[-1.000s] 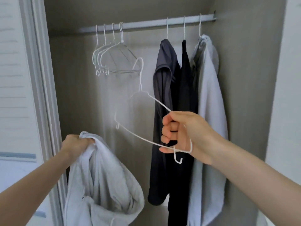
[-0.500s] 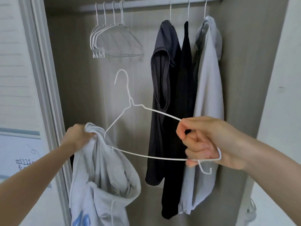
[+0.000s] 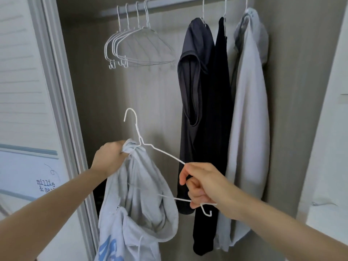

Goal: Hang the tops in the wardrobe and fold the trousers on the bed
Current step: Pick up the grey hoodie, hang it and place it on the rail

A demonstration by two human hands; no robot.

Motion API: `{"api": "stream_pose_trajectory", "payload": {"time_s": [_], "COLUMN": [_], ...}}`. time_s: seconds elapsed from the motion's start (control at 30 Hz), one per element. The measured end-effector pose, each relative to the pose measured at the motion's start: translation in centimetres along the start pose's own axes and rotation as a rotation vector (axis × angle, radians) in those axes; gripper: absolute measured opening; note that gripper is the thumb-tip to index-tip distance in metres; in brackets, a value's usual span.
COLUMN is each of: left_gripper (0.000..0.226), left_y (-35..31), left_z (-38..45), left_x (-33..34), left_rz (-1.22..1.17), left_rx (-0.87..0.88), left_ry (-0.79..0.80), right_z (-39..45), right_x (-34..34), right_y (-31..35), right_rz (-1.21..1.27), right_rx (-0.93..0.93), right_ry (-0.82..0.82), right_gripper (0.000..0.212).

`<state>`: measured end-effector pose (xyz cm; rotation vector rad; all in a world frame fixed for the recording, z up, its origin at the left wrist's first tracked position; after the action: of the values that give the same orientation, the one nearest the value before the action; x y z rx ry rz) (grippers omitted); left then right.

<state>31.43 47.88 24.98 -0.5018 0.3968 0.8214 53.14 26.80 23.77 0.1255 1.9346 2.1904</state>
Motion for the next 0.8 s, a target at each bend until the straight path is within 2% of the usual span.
{"api": "stream_pose_trajectory", "payload": {"time_s": [0.13,0.2,0.33,0.4,0.43,0.5,0.57,0.6,0.63,0.8], "left_gripper": [0.014,0.019,0.03,0.026,0.029,0.054,0.084,0.09,0.088,0.064], "left_y": [-1.7,-2.7,-6.8,-8.6,-9.0,-8.5,-7.4,-7.2,-7.8,-10.8], "left_z": [0.5,0.9,3.1,5.0,6.2,8.3,8.5,7.9,6.9,4.0], "left_x": [-1.6,-3.1,-6.0,-7.7,-8.7,-10.6,-11.8,-11.6,-11.2,-9.3], "left_rz": [-0.306,-0.431,-0.687,-0.762,-0.678,-0.386,-0.191,-0.2,-0.233,-0.384], "left_rx": [-0.314,-0.4,-0.34,-0.257,-0.168,-0.033,-0.042,-0.033,0.007,0.125], "left_ry": [-0.005,-0.005,0.024,0.059,0.055,0.049,0.155,0.217,0.241,0.146], "right_z": [0.3,0.0,0.1,0.5,0.5,0.3,-0.1,-0.6,-0.8,-1.3], "right_x": [0.4,0.4,0.2,-0.2,-0.5,-1.1,-1.7,-1.9,-2.0,-1.6], "right_y": [-3.0,-4.5,-4.4,-3.0,-2.3,-1.0,-0.4,-0.4,-0.5,-2.5], "right_rz": [0.019,0.049,0.225,0.325,0.361,0.396,0.422,0.428,0.421,0.284], "right_rx": [-0.115,-0.17,-0.302,-0.359,-0.393,-0.451,-0.463,-0.459,-0.458,-0.399], "right_ry": [-0.024,-0.046,-0.139,-0.169,-0.169,-0.137,-0.103,-0.09,-0.08,-0.086], "right_gripper": [0.044,0.043,0.045,0.048,0.05,0.056,0.055,0.054,0.052,0.05]}}
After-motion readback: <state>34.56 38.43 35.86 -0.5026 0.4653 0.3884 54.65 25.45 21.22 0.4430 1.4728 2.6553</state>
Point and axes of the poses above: each hand's wrist, its own z-axis towards the middle knuckle, its own x-axis out of the palm, y = z × x, the point moved 4 cm from there along z, towards the middle knuckle, and after that the axes turned 15 degrees about -y, right-handed, at the moved point
